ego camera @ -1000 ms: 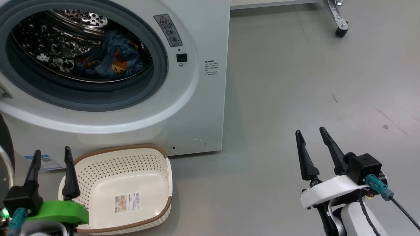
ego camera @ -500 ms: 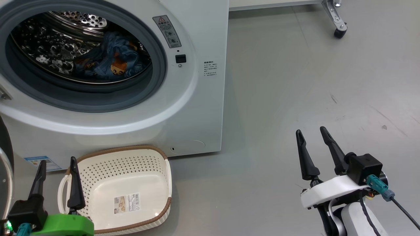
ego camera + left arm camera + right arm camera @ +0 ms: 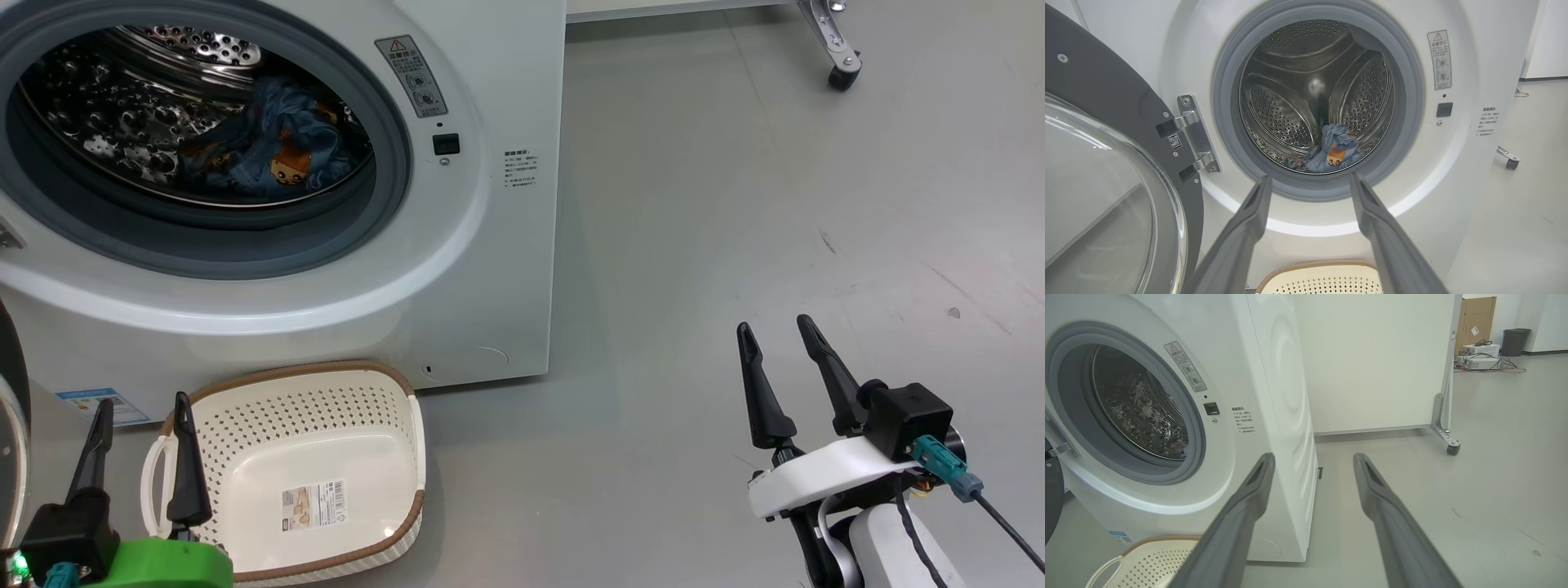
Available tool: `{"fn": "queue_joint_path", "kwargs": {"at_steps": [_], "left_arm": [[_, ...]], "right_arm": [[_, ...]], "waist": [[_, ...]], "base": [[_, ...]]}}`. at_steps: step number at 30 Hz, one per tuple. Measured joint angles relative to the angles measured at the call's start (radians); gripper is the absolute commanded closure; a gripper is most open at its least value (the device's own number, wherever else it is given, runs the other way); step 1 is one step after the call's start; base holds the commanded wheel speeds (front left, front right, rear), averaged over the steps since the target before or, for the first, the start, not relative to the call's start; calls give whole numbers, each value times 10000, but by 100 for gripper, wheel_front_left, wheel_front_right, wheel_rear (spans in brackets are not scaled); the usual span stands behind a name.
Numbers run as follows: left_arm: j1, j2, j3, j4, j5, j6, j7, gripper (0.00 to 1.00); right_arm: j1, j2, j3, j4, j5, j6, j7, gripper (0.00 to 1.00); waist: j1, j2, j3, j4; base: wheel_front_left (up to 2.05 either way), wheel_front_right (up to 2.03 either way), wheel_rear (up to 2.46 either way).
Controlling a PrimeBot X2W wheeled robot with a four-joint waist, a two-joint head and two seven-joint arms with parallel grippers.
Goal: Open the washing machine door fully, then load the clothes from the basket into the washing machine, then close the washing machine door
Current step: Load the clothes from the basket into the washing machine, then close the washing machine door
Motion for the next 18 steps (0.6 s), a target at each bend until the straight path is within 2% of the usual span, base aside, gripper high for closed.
{"fn": "queue_joint_path", "kwargs": {"at_steps": [18], "left_arm": [[168, -35, -17, -23, 127, -6, 0, 0]], "right_arm": [[20, -2, 27, 44, 2, 0, 0, 0]], "waist": [[0, 0, -249, -18]], "base": [[0, 0, 0]]}}
